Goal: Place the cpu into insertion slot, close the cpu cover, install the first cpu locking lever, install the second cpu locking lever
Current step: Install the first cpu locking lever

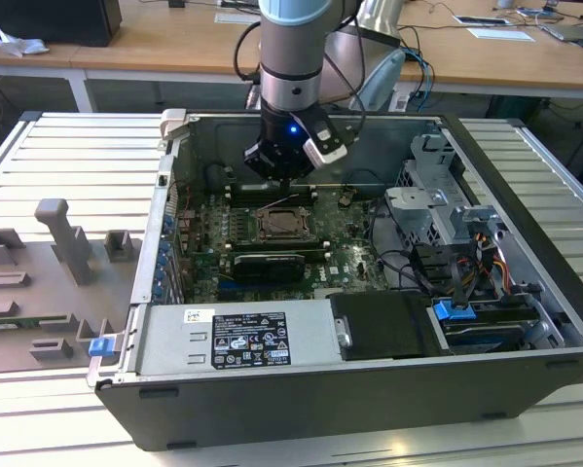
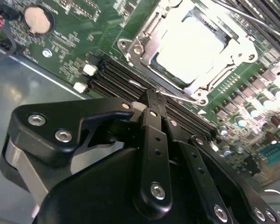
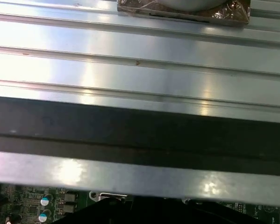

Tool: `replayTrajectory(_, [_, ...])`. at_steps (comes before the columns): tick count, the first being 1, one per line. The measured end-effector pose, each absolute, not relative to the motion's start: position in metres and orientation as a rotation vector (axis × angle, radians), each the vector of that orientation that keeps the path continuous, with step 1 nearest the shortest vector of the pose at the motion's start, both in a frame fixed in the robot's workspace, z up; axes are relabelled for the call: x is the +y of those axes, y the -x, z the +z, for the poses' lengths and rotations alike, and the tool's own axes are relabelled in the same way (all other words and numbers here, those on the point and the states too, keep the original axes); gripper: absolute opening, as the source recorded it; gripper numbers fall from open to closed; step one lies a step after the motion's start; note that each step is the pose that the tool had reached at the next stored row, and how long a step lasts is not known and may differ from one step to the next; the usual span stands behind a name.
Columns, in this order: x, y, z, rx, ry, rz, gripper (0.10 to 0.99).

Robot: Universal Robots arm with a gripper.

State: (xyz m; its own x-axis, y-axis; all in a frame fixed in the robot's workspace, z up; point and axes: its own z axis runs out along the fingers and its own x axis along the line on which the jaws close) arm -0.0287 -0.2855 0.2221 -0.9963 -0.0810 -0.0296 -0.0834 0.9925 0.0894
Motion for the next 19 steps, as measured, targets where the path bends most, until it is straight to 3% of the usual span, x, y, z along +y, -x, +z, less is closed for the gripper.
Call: replayTrajectory(19, [-0.286, 0.021, 0.205, 3.110, 0.044, 0.128, 0.106])
